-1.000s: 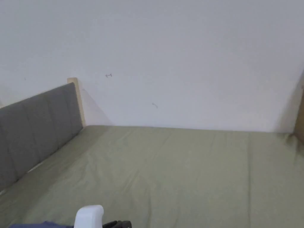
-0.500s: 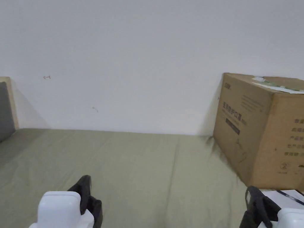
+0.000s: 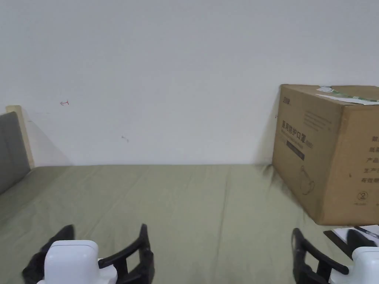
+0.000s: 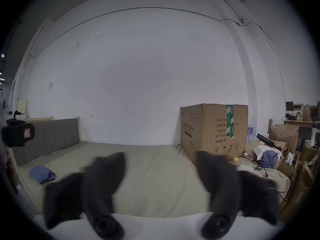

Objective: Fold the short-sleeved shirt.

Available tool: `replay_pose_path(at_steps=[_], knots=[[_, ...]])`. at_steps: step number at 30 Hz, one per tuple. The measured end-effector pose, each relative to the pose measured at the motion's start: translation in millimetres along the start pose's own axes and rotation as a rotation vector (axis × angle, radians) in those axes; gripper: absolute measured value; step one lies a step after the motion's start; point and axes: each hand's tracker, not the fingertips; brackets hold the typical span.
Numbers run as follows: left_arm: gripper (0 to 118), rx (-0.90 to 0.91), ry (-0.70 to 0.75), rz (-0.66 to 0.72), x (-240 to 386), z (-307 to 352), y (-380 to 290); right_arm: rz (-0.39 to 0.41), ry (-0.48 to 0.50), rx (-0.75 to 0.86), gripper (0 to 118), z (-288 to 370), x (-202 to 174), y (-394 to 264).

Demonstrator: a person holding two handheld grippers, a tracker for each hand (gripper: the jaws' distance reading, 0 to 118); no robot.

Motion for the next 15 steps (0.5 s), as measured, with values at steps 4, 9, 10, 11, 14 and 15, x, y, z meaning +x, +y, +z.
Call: replay_pose_path(at_steps=[4,9,10,11,14,15], knots=[[118,0.031,0.038,-0.042,3.7,1.2,-2.3,0.017,-0.022,0.047,118,3.2,-0.4,0.3],[118,0.013,0.035,-0.007,-3.0,-0.3,0.4,0.015,-0.024,0.037,118,1.7,-4.3,4.4],[118,0.007,0.038,0.002,-4.6,-1.2,0.8,0.016,-0.024,0.037,118,0.8,-5.0,4.5],[118,0.0,0.039,0.007,-5.7,-2.1,1.1,0.016,-0.024,0.037,118,-0.3,-5.6,4.7],[118,-0.016,0.039,0.022,-11.0,-3.7,1.2,0.021,-0.02,0.032,118,-2.0,-8.2,4.8],[118,-0.021,0.044,0.027,-12.0,-4.9,0.5,0.023,-0.018,0.029,118,-2.8,-9.0,4.9]])
